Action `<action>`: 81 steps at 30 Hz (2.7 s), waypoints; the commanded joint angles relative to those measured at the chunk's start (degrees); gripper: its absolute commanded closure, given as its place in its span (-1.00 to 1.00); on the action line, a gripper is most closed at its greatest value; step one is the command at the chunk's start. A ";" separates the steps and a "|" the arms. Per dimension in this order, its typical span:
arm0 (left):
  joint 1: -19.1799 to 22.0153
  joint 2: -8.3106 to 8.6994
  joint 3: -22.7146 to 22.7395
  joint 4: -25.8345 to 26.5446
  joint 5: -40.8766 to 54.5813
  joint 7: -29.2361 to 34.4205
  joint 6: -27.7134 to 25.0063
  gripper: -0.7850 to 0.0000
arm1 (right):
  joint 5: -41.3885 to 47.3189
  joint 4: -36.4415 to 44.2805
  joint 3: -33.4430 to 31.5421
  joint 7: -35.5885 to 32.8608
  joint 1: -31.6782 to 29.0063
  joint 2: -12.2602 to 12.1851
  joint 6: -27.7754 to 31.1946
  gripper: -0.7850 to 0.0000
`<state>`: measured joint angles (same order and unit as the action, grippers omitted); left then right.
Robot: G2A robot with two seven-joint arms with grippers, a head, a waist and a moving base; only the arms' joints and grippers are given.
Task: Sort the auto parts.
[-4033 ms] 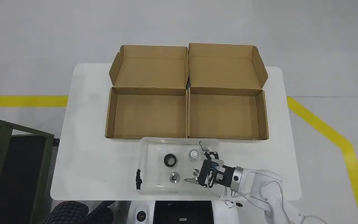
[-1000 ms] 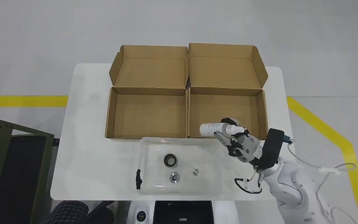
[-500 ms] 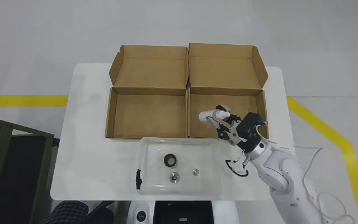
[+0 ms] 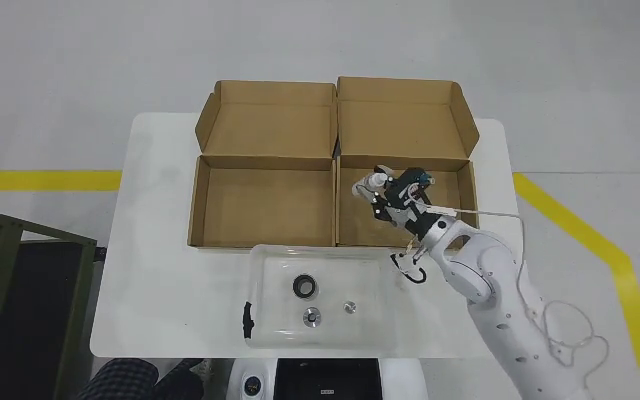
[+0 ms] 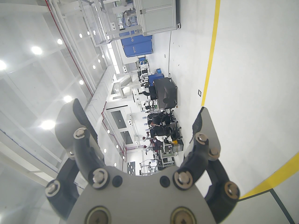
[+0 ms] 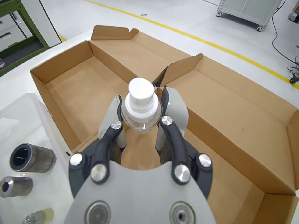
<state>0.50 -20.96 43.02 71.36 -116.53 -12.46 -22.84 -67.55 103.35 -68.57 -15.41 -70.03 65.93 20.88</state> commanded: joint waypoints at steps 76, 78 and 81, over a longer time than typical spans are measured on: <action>0.00 0.00 0.00 0.00 0.00 0.00 0.00 -1.00 | -15.15 23.84 -3.92 -11.25 -23.32 -3.36 24.24 -1.00; 0.00 0.00 0.00 0.00 0.00 0.00 0.00 -1.00 | -16.27 23.70 -3.29 -11.69 -23.44 -3.47 24.52 -1.00; 0.00 0.00 0.00 0.00 0.00 0.00 0.00 -1.00 | -17.39 23.31 -2.35 -12.13 -23.34 -3.58 24.83 -1.00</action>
<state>0.50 -20.96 43.02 71.36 -116.53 -12.46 -22.84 -84.68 126.79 -71.17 -27.41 -93.43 62.38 45.67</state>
